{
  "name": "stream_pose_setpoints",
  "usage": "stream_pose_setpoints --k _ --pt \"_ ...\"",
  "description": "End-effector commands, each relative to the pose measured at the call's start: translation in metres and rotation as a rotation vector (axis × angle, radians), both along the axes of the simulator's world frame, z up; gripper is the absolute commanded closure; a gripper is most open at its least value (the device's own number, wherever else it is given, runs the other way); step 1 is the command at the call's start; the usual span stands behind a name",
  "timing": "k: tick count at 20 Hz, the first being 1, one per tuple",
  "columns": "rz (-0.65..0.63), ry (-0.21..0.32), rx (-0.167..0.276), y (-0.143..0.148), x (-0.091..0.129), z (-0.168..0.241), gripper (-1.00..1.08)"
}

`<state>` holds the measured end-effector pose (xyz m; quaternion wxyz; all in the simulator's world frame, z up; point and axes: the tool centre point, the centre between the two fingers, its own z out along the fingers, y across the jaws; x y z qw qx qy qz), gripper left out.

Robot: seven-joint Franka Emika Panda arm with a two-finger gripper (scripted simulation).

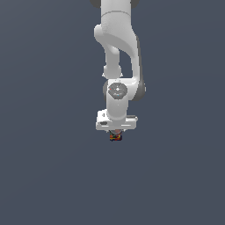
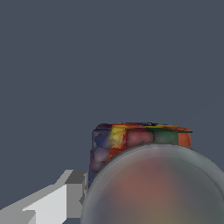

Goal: Pick up the object and move it to a goal position.

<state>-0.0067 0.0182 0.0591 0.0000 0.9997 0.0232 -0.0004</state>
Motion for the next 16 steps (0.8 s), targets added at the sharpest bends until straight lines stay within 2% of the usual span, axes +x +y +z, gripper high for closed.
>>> stream_pose_setpoints --k 1,9,16 --pt "0.000 -0.001 0.000 0.000 0.001 -0.001 1.08" --pt "0.000 0.000 0.000 -0.001 -0.002 0.009 1.08" --pt "0.000 0.000 0.000 -0.004 -0.011 0.042 1.08"
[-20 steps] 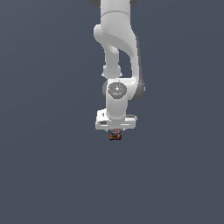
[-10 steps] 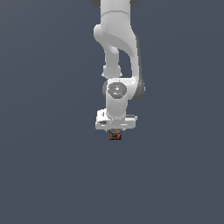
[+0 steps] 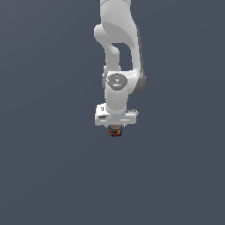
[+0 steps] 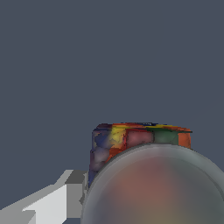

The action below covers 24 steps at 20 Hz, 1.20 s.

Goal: Pick up the object and move it to a goal position.

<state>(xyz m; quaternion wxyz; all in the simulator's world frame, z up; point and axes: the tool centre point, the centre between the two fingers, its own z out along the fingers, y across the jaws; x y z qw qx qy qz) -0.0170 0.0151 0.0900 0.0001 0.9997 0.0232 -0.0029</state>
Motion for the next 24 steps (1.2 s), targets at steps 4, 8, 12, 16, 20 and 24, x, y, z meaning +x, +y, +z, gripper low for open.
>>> stream_pose_setpoints --k 4,8,12,16,20,24 --pt "0.000 -0.005 0.000 -0.004 -0.009 0.042 1.08" --pt "0.000 -0.005 0.000 -0.007 -0.019 0.081 1.08" --pt "0.000 -0.005 0.001 -0.011 -0.029 0.124 1.08" --pt "0.000 -0.005 0.001 -0.014 -0.038 0.161 1.08" --pt "0.000 -0.005 0.001 -0.017 -0.044 0.191 1.08" --pt "0.000 -0.006 0.000 -0.019 -0.048 0.213 1.08"
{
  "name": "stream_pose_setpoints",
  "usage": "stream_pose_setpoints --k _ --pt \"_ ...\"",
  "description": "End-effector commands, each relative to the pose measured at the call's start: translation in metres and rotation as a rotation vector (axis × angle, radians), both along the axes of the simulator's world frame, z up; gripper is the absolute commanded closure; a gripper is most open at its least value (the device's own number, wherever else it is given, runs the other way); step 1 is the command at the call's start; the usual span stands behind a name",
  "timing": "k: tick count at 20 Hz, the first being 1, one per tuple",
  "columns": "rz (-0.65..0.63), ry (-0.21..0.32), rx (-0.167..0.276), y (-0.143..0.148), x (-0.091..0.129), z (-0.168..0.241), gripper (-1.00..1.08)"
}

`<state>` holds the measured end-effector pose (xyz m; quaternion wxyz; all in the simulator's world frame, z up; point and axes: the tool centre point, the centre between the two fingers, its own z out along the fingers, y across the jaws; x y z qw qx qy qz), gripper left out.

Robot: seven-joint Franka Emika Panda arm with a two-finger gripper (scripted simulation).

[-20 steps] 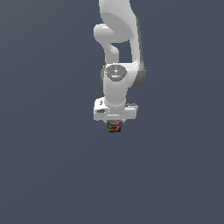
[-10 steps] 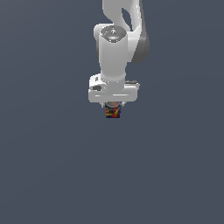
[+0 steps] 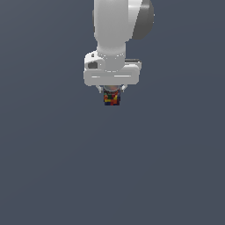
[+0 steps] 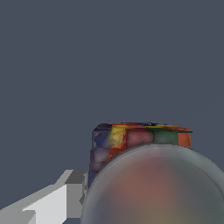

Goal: Pick up the object and move it to a goal position.

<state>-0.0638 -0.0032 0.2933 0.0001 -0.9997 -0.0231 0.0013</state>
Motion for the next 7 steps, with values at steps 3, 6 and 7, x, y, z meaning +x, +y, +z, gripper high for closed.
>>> stream_pose_setpoints --k 3,6,7 --pt "0.000 -0.003 0.000 -0.002 -0.003 0.019 1.08" --pt "0.000 -0.003 0.000 -0.002 -0.003 0.023 1.08" --pt "0.000 -0.003 0.000 -0.002 -0.003 0.023 1.08"
